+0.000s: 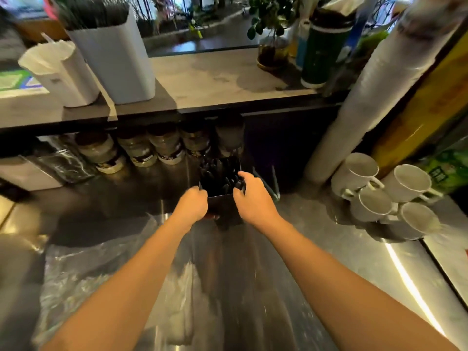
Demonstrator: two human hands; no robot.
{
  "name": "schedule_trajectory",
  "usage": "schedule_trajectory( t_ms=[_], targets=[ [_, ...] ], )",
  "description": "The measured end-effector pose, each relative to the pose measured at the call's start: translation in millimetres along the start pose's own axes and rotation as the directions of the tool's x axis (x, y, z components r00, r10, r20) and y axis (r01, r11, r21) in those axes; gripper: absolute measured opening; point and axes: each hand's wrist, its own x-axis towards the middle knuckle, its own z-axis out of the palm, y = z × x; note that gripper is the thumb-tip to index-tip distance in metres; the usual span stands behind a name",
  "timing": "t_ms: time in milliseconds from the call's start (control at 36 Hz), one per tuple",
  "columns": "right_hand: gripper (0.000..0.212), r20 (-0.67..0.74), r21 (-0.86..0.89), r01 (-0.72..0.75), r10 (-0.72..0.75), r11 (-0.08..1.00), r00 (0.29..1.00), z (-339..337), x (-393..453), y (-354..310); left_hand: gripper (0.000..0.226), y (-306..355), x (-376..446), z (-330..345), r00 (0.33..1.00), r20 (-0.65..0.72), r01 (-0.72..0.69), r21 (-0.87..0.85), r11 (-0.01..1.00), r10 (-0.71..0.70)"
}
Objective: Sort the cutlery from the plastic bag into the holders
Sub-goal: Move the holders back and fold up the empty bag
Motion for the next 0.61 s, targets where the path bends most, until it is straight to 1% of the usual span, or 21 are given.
schedule_trajectory(
  t_ms=[28,56,83,167,194,222,250,278,306,361,389,417,444,472,528,556,611],
  targets=[
    [0.049,-0.024,-0.016,0.046,-0.046,0.999,0.999,-5,-1,-10,0.049,-2,-2,-11,1.000,-0.012,0.010,-0.035,0.999,-0.010],
    [0.048,-0.055,-0.033,0.095,-0.096,0.995,0.994,-11,-4,-20,0.055,-3,-5,-24,1.000,-0.021,0.002,0.013,1.000,-0.002],
    [0.046,-0.093,-0.045,0.144,-0.148,0.989,0.985,-17,-6,-32,0.056,-2,-9,-37,0.999,-0.045,0.000,0.002,1.000,0.000],
    [0.045,-0.223,-0.054,0.282,-0.287,0.958,0.932,-39,-15,-72,0.050,-1,-25,-87,0.985,-0.160,-0.062,0.068,0.996,0.072],
    [0.045,-0.264,-0.053,0.319,-0.321,0.946,0.910,-48,-18,-86,0.046,0,-31,-105,0.977,-0.202,-0.065,0.047,0.997,0.073],
    [0.045,-0.300,-0.050,0.350,-0.348,0.935,0.888,-58,-21,-100,0.042,3,-39,-126,0.965,-0.252,-0.067,0.047,0.997,0.076],
    [0.044,-0.335,-0.048,0.382,-0.375,0.923,0.865,-67,-22,-115,0.039,5,-43,-146,0.953,-0.297,-0.070,-0.004,0.998,0.066],
    [0.044,-0.365,-0.049,0.413,-0.401,0.909,0.840,-77,-22,-129,0.038,8,-49,-165,0.941,-0.328,-0.080,0.020,0.997,0.082],
    [0.043,-0.389,-0.048,0.441,-0.424,0.896,0.818,-86,-20,-143,0.038,10,-53,-182,0.934,-0.346,-0.090,0.002,0.996,0.085],
    [0.042,-0.418,-0.029,0.483,-0.449,0.875,0.790,-101,-10,-167,0.039,16,-57,-217,0.918,-0.371,-0.130,0.056,0.990,0.142],
    [0.043,-0.421,-0.016,0.496,-0.456,0.868,0.784,-108,-3,-177,0.042,18,-57,-232,0.905,-0.388,-0.149,0.098,0.984,0.176],
    [0.045,-0.419,-0.008,0.507,-0.463,0.862,0.781,-113,6,-186,0.047,20,-54,-243,0.903,-0.395,-0.145,0.093,0.985,0.170],
    [0.048,-0.413,0.000,0.512,-0.466,0.859,0.783,-117,16,-193,0.047,21,-50,-252,0.897,-0.408,-0.141,0.102,0.985,0.170],
    [0.051,-0.405,0.016,0.508,-0.459,0.861,0.791,-120,26,-198,0.043,23,-42,-257,0.888,-0.431,-0.155,0.053,0.987,0.162],
    [0.057,-0.380,0.085,0.464,-0.402,0.882,0.833,-123,47,-203,0.043,26,-22,-261,0.868,-0.449,-0.211,0.047,0.976,0.209],
    [0.058,-0.365,0.124,0.430,-0.362,0.894,0.858,-122,57,-203,0.043,26,-10,-262,0.877,-0.419,-0.218,0.088,0.972,0.234],
    [0.056,-0.341,0.170,0.374,-0.302,0.912,0.890,-117,75,-200,0.044,29,7,-263,0.896,-0.379,-0.212,0.094,0.973,0.232]
  ],
)
